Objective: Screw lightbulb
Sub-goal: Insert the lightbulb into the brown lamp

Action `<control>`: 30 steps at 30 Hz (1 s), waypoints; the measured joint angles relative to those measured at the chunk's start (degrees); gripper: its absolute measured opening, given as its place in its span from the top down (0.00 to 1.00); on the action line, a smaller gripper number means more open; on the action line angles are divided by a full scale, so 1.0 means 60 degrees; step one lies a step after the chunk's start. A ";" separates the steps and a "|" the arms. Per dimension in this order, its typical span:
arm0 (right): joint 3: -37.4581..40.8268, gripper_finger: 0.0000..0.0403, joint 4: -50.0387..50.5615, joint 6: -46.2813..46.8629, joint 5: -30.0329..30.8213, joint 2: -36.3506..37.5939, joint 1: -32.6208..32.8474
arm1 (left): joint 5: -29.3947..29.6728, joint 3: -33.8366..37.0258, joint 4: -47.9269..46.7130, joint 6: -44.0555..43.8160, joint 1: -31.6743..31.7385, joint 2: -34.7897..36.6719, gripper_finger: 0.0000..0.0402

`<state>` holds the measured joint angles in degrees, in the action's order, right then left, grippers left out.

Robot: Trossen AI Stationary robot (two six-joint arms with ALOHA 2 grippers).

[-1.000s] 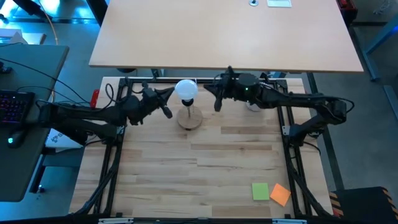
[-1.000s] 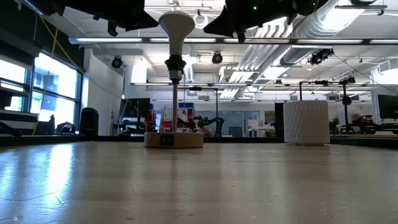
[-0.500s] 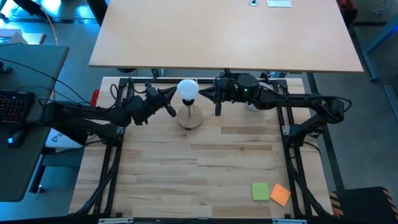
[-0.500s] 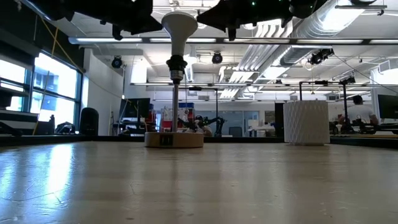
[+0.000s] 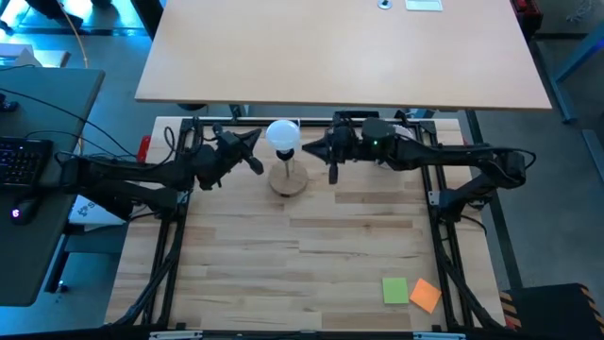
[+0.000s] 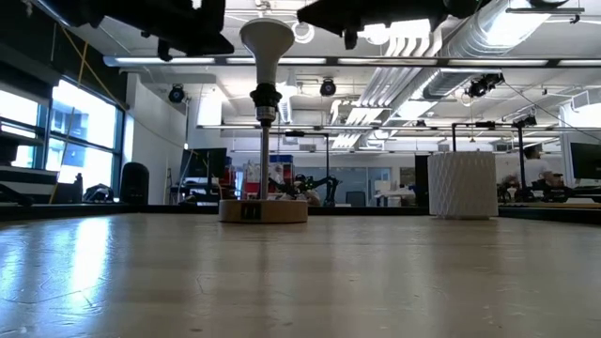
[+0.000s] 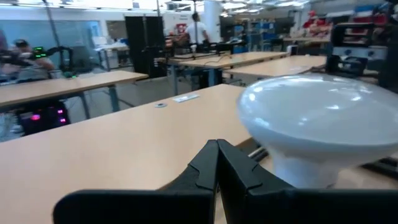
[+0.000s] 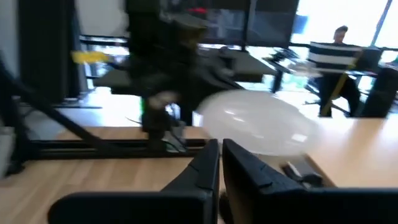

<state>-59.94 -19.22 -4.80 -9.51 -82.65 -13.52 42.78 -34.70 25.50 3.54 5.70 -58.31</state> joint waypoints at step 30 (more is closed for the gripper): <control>0.0000 0.96 -0.0639 0.0321 -0.0279 -0.0687 0.0507 | 0.0338 -0.0004 0.0428 0.0706 0.0046 -0.0474 1.00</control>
<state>-59.94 -23.06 -2.87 -11.18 -86.77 -10.48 44.81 -34.72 28.07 7.78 5.98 -61.16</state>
